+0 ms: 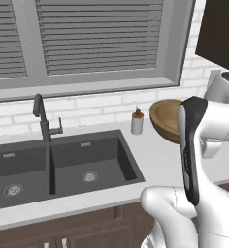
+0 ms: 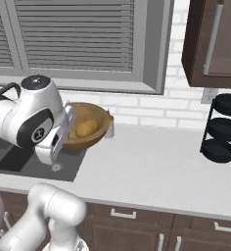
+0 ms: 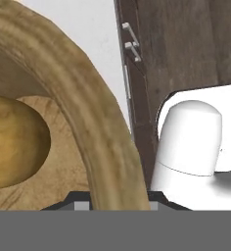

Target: Pick the potato from the sink and place it in the bowl. Then pick the bowl and place it in the microwave. Then close the microwave door and press the start button.

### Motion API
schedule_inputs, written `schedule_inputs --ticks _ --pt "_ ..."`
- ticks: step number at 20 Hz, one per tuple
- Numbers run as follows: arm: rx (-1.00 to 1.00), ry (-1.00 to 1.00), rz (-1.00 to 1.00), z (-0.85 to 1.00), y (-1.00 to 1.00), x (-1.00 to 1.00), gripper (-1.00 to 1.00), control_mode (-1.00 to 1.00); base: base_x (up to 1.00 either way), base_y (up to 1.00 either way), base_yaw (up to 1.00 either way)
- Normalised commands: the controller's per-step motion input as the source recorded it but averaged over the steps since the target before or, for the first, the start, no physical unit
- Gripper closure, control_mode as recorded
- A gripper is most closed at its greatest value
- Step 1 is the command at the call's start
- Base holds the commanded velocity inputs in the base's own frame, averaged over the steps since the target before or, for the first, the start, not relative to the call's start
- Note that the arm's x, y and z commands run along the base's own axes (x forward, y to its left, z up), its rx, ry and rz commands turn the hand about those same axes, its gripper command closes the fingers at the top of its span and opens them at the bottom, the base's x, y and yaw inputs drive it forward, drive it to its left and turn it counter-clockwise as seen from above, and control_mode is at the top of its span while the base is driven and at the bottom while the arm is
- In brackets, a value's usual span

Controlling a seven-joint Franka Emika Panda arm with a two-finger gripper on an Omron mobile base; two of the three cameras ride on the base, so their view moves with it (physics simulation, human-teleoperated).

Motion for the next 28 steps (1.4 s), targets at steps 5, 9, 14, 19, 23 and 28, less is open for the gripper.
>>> schedule_inputs --ticks 5,9,14,19,23,28 --pt "-0.01 -0.03 0.00 0.26 0.21 -0.50 1.00 -1.00 0.00 0.00 0.00" --pt "-0.07 -0.11 0.00 0.27 0.26 -0.64 1.00 -1.00 0.00 0.00 0.00" --pt "-0.06 -0.05 0.00 0.23 0.17 -0.48 1.00 -1.00 0.00 0.00 0.00" --pt "-0.01 0.00 0.00 0.06 0.02 -0.05 1.00 1.00 -0.27 -0.01 0.00" --pt "0.00 0.00 0.00 0.00 0.00 0.00 1.00 1.00 -0.93 -0.23 -0.04" --pt "0.00 0.00 0.00 0.00 0.00 0.00 1.00 1.00 -1.00 -0.44 -0.22"
